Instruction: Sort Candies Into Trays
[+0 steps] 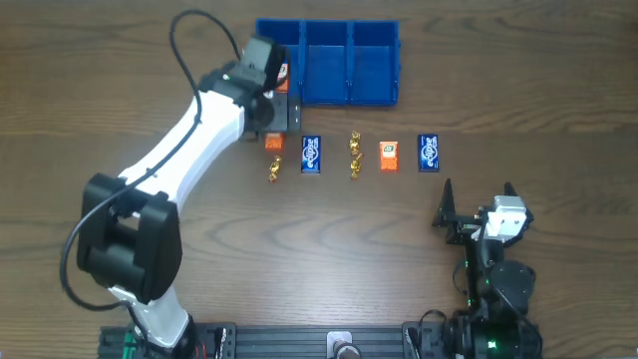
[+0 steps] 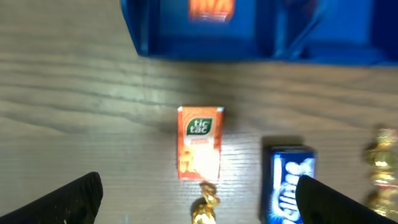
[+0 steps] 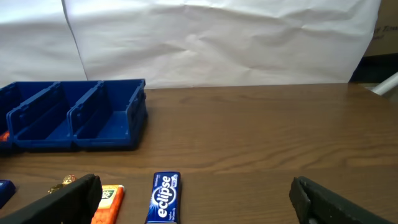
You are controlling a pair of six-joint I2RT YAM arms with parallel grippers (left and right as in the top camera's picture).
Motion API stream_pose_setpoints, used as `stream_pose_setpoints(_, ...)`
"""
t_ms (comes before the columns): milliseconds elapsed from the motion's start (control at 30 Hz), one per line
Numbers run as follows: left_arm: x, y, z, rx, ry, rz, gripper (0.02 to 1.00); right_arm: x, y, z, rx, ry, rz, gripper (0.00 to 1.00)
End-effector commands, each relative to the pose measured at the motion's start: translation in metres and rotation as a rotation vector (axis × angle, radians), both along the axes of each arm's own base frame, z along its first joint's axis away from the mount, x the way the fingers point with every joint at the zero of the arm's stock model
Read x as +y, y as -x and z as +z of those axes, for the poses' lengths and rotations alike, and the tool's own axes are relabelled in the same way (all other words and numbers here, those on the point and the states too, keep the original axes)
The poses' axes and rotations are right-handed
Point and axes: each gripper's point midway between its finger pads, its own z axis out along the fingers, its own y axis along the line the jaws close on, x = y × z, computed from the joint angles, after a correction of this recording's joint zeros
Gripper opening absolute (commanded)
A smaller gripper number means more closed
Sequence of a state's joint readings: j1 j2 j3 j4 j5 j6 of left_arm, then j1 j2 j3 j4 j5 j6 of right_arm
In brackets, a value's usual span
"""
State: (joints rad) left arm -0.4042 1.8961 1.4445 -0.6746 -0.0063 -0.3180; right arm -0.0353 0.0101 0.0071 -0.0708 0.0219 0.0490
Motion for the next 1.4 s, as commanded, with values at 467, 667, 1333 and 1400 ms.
stream_pose_setpoints(467,0.002,0.003,-0.076,0.098,-0.081,0.015,0.912,-0.001,0.001,-0.001,0.001,-0.014,-0.003,0.998)
stream_pose_setpoints(667,0.002,0.004,-0.087,0.114,-0.088,0.014,0.897,-0.001,0.001,-0.001,0.001,-0.014,-0.003,0.998)
stream_pose_setpoints(1333,-0.014,-0.010,-0.076,0.090,-0.023,0.011,0.211,-0.001,0.001,-0.001,0.001,-0.014,-0.003,1.000)
stream_pose_setpoints(1400,-0.021,-0.017,-0.058,0.069,-0.012,0.007,0.205,-0.001,0.001,-0.001,0.001,-0.014,-0.003,1.000)
